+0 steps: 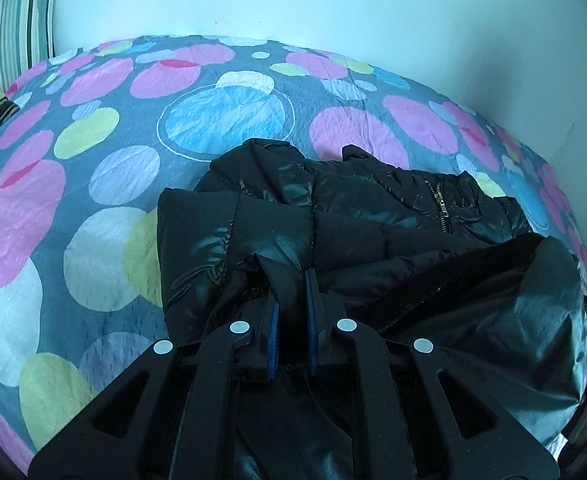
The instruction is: Fold large clothes
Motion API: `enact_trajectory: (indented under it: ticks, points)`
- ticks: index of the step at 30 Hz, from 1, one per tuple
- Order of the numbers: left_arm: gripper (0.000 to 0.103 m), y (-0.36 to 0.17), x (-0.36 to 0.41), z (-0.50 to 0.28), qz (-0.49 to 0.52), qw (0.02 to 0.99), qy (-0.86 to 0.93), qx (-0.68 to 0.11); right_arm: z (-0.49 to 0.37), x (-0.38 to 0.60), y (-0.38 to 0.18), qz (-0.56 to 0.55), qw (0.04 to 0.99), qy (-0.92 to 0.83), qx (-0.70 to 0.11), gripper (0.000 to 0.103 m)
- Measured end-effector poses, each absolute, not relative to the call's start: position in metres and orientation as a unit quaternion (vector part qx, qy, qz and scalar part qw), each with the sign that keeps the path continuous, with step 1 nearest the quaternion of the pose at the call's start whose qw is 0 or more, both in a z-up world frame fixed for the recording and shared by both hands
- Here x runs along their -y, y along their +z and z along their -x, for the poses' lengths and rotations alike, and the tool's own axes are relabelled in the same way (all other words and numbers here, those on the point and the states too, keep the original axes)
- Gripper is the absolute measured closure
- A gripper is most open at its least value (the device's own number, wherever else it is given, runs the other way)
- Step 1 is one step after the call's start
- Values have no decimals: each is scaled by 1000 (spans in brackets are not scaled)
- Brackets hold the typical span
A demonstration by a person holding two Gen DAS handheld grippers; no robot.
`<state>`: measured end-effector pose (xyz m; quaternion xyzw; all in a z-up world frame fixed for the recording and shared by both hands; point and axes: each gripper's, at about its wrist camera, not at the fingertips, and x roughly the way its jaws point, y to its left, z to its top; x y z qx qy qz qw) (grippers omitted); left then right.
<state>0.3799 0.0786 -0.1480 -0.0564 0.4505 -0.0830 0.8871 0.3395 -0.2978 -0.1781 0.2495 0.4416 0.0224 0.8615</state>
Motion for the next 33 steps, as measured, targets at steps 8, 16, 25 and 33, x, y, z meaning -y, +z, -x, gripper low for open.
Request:
enact_trajectory:
  ticks: [8, 16, 25, 33]
  points:
    - [55, -118, -96, -368, 77, 895, -105, -427, -326, 317, -163, -305, 853, 64, -419, 71]
    - [26, -82, -134, -344, 98, 915, -104, -378, -291, 338, -127, -307, 869, 69, -382, 40]
    - [26, -112, -139, -338, 68, 902, -112, -410, -286, 334, -124, -213, 891, 69, -395, 40]
    - [26, -128, -129, -357, 33, 898, -137, -416, -324, 310, -126, -82, 907, 91, -403, 40]
